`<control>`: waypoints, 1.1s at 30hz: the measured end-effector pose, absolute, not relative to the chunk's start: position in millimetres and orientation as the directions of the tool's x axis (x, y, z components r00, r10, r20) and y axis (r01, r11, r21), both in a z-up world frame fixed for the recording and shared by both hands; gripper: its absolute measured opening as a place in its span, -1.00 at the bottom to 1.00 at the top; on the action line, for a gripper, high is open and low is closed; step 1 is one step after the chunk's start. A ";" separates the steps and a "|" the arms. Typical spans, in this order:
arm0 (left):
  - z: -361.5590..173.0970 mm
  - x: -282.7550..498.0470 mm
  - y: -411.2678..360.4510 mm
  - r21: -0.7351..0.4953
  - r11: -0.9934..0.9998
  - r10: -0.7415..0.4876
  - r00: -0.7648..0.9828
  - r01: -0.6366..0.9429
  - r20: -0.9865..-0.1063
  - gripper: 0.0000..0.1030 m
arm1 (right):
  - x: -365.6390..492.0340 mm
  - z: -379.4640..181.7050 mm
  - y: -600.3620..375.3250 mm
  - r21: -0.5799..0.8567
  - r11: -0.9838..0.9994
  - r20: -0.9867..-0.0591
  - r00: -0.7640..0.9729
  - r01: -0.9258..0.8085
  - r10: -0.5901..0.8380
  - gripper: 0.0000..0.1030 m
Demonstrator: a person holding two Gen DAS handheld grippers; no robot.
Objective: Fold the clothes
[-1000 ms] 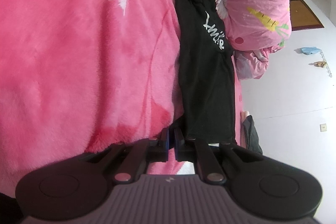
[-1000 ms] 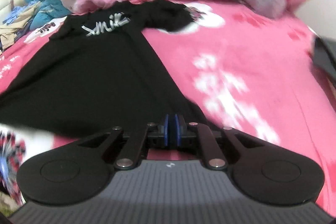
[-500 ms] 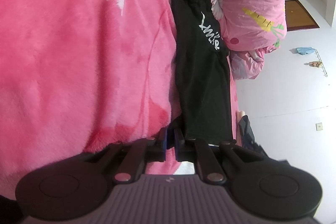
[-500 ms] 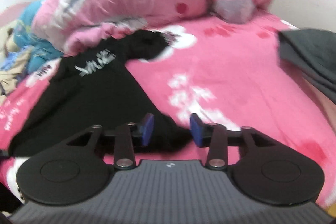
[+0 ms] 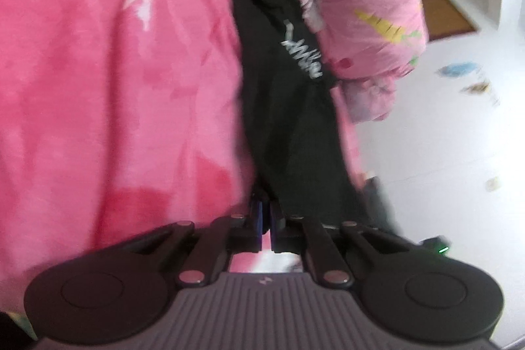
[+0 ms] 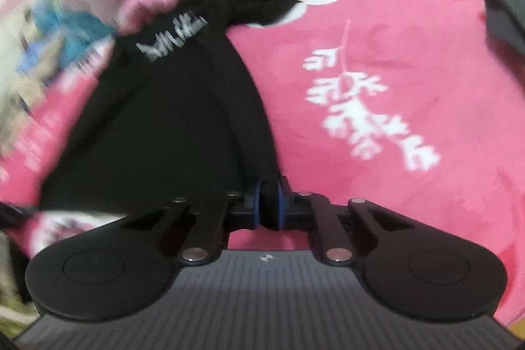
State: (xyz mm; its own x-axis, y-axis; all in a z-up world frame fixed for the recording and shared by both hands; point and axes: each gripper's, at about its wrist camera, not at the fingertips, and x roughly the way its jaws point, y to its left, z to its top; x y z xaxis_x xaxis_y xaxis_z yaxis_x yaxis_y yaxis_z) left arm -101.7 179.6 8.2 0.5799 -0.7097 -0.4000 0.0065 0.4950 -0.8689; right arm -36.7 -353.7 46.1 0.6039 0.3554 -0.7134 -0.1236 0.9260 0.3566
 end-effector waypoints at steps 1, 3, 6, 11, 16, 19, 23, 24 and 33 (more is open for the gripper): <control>15.4 -101.7 183.1 -0.880 0.475 -0.716 0.591 0.020 -0.372 -0.91 | -38.3 51.7 -356.1 0.411 0.904 -0.688 0.610 -0.119 0.393 -0.85; 30.0 -101.8 190.2 -0.900 0.433 -0.725 0.612 0.048 -0.316 -0.91 | -40.9 73.8 -361.4 0.522 0.843 -0.592 0.655 -0.133 0.470 -0.85; 55.3 -105.1 203.6 -0.916 0.388 -0.728 0.643 0.099 -0.238 -0.92 | -54.3 110.0 -372.4 0.654 0.736 -0.429 0.714 -0.178 0.554 -0.85; 90.2 -128.7 231.8 -0.867 0.478 -0.679 0.684 0.138 -0.266 -0.91 | -88.6 124.8 -393.0 0.784 0.593 -0.277 0.749 -0.186 0.601 -0.85; 56.5 -139.9 237.1 -0.788 0.614 -0.645 0.601 0.040 -0.472 -0.93 | -110.1 72.3 -397.6 0.794 0.607 -0.398 0.735 -0.023 0.549 -0.85; 24.8 -137.8 236.5 -0.753 0.657 -0.628 0.529 -0.032 -0.571 -0.93 | -110.7 28.0 -393.5 0.771 0.627 -0.519 0.678 0.110 0.520 -0.85; 7.8 -135.2 237.7 -0.725 0.685 -0.609 0.491 -0.070 -0.623 -0.92 | -115.6 6.1 -393.8 0.763 0.622 -0.564 0.651 0.177 0.507 -0.84; 9.3 -135.5 240.0 -0.735 0.675 -0.620 0.494 -0.059 -0.610 -0.80 | -117.3 7.6 -394.6 0.765 0.620 -0.561 0.656 0.176 0.505 -0.80; 13.4 -98.0 225.0 -0.738 0.674 -0.638 0.504 0.002 -0.582 -0.19 | -115.9 32.7 -409.4 0.705 0.690 -0.566 0.716 0.164 0.408 -0.13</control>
State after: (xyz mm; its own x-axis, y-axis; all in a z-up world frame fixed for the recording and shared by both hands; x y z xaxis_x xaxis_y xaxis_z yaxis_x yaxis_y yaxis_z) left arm -98.0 225.0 13.4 0.5039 -0.6384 -0.5818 0.0017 0.6743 -0.7385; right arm -115.9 -409.4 32.7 0.7162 0.4085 -0.5659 0.1639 0.6897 0.7053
